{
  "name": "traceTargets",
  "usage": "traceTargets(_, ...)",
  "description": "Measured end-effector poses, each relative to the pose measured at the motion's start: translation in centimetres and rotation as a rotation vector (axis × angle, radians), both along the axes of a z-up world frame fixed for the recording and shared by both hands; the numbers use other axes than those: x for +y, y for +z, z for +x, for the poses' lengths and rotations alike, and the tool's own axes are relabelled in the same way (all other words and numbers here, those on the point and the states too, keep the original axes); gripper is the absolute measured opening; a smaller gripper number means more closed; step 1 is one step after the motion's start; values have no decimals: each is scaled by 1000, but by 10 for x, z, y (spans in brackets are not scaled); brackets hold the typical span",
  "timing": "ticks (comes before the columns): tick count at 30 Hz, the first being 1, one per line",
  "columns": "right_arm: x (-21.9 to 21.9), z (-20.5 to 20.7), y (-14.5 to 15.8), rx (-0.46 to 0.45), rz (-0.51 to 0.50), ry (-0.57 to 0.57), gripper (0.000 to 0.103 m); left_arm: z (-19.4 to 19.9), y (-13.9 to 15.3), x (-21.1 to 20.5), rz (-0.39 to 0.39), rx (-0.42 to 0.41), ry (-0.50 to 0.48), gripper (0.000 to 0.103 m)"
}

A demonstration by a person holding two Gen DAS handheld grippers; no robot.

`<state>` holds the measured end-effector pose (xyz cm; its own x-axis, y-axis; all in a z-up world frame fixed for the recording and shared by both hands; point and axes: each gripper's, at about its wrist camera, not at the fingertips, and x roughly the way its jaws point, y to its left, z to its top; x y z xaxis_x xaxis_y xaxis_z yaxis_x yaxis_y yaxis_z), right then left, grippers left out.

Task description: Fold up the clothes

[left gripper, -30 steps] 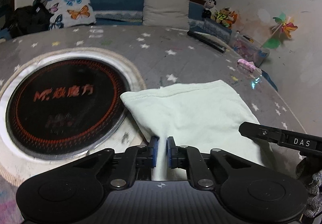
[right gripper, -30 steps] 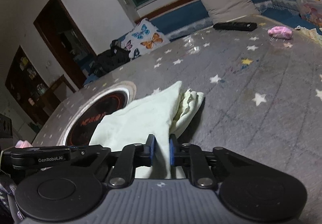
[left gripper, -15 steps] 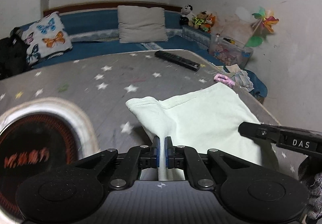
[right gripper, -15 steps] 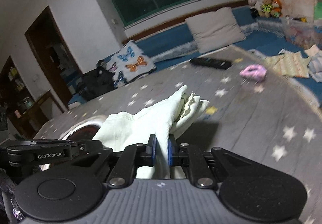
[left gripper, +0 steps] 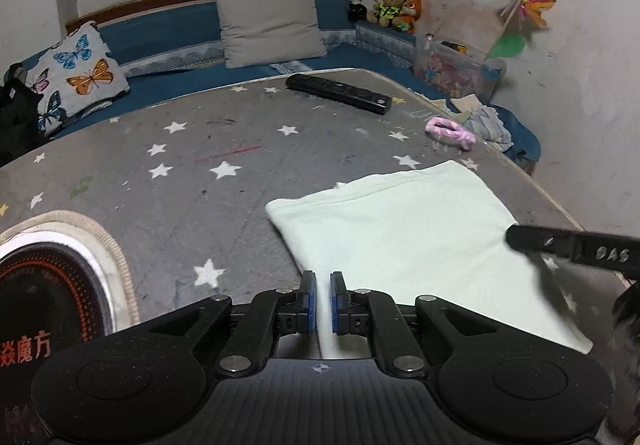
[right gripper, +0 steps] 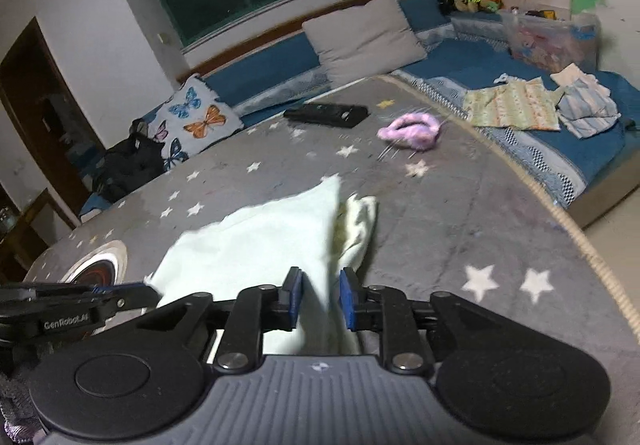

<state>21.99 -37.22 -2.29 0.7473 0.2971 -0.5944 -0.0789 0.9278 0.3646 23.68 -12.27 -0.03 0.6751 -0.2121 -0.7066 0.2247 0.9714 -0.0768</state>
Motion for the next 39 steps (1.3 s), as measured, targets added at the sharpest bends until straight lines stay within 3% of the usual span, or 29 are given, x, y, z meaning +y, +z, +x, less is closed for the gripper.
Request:
traceTargets(6, 12, 9, 22, -98, -44, 26, 22, 4, 10, 0, -23, -35, 1, 8)
traceTargets(14, 33, 55, 2, -30, -94, 92, 21, 28, -12, -17, -5, 6, -68, 8)
traceTargets(19, 29, 56, -6, -5, -93, 92, 19, 27, -17, -16, 2, 14, -74, 8)
traceTargets(31, 25, -20, 15, -22, -114, 191, 20, -45, -3, -38, -7, -6, -221, 8)
traceTargets(39, 19, -77, -5, 6, -147, 190, 23, -76, -21, -50, 12, 25, -265, 10)
